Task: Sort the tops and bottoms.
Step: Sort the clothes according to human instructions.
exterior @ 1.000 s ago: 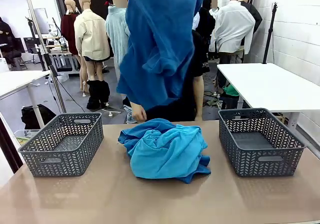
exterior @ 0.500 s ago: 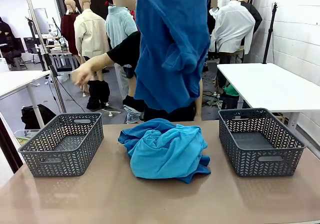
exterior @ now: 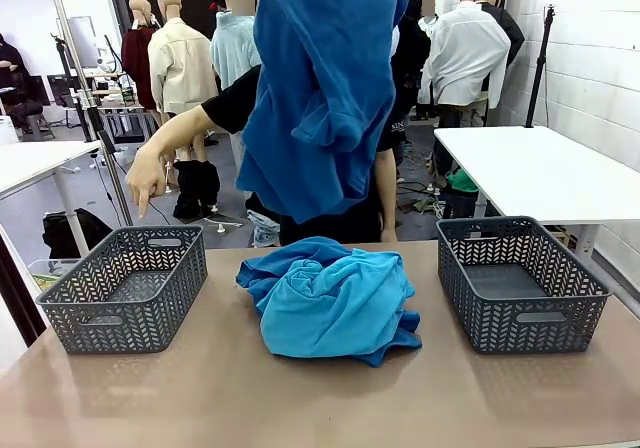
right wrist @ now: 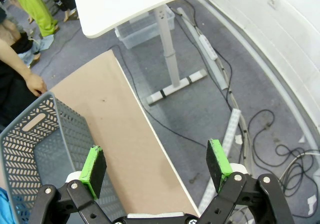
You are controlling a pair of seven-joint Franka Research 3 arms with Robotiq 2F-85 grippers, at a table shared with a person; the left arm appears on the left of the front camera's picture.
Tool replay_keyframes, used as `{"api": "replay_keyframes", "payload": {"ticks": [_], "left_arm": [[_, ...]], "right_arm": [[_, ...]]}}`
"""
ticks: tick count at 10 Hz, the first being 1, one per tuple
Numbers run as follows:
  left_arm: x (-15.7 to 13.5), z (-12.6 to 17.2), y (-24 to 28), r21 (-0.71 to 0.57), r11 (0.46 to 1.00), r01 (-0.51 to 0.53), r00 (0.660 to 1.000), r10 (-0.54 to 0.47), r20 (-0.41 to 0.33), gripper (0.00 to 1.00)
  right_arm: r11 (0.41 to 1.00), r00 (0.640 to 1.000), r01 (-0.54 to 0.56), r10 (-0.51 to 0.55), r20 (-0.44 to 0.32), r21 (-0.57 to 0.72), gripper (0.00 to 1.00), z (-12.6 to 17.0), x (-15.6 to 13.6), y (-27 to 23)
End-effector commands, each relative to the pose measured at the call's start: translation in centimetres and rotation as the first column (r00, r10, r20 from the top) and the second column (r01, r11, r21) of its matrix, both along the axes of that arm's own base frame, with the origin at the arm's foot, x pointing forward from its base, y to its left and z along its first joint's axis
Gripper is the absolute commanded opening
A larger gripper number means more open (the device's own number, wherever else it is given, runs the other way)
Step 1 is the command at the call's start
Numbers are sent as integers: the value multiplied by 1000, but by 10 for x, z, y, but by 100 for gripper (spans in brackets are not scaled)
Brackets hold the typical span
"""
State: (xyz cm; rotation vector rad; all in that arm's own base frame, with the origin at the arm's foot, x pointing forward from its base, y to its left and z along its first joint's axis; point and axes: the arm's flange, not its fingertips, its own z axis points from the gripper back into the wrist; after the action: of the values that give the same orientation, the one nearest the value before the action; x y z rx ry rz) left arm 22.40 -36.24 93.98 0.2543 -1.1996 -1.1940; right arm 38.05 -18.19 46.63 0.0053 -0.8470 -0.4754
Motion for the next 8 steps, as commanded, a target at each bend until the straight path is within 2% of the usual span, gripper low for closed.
{"api": "replay_keyframes", "payload": {"ticks": [1, 8], "left_arm": [[-3, 4, 5, -10, 1000, 4, 1000, -3, 23, 0], [-3, 4, 5, -10, 1000, 4, 1000, -3, 23, 0]], "right_arm": [[1000, 1000, 0, 0, -2, 9, 100, -1, 0, 0], [1000, 1000, 0, 0, -2, 9, 100, -1, 0, 0]]}}
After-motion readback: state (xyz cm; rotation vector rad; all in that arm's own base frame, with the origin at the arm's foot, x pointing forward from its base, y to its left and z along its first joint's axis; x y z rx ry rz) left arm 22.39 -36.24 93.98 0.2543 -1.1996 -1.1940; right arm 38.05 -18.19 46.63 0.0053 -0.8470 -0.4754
